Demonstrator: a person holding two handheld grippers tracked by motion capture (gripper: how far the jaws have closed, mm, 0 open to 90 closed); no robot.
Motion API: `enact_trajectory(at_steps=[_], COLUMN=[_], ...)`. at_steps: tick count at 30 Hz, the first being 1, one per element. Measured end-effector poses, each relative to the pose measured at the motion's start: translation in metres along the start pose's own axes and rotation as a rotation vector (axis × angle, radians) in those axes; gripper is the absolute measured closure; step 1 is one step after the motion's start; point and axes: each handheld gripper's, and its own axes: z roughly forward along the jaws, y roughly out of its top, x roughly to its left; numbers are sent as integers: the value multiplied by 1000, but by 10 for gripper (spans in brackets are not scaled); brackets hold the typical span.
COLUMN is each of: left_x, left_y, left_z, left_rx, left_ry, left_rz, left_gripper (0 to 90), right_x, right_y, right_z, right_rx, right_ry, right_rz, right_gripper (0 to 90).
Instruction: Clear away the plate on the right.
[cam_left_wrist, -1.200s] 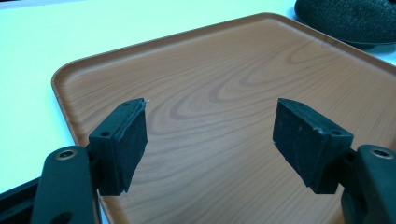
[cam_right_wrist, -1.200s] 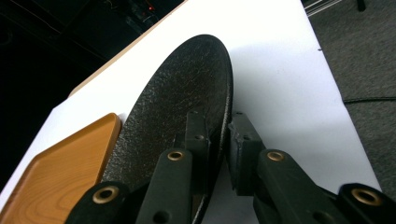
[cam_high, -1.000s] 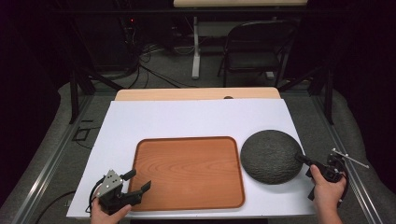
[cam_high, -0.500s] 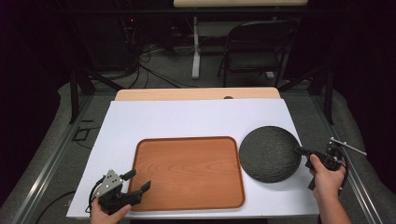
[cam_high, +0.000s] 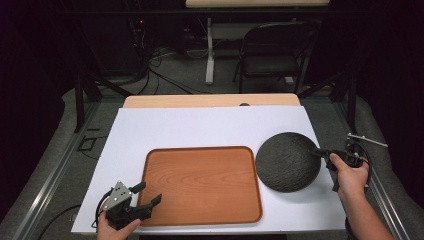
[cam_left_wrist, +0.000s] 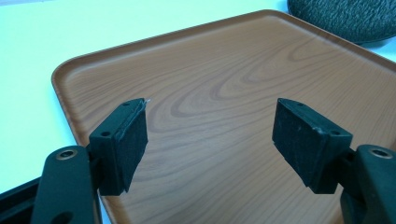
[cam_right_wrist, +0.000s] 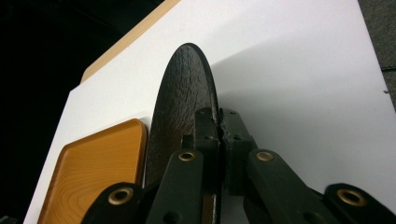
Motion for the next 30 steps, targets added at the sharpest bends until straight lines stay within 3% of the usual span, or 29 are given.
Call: enact_trajectory(at_steps=[1, 7, 11, 19, 24, 30], left_x=[0, 0, 0, 0, 0, 0], left_y=[0, 0, 0, 0, 0, 0], left_z=[0, 0, 0, 0, 0, 0], left_rx=[5, -4, -4, -4, -3, -4], left_ry=[-1, 2, 3, 0, 0, -2], left_rz=[0, -1, -1, -2, -1, 2], left_gripper=[264, 264, 264, 264, 264, 264], right_x=[5, 22, 28, 51, 61, 79], right_y=[6, 23, 31, 57, 67, 76], right_z=[0, -3, -5, -2, 0, 0], right_rx=[18, 52, 52, 45, 39, 24], right_ry=[-13, -41, -46, -103, -109, -104], right_rz=[-29, -79, -81, -146, -141, -180], right_gripper=[866, 865, 865, 864, 864, 863])
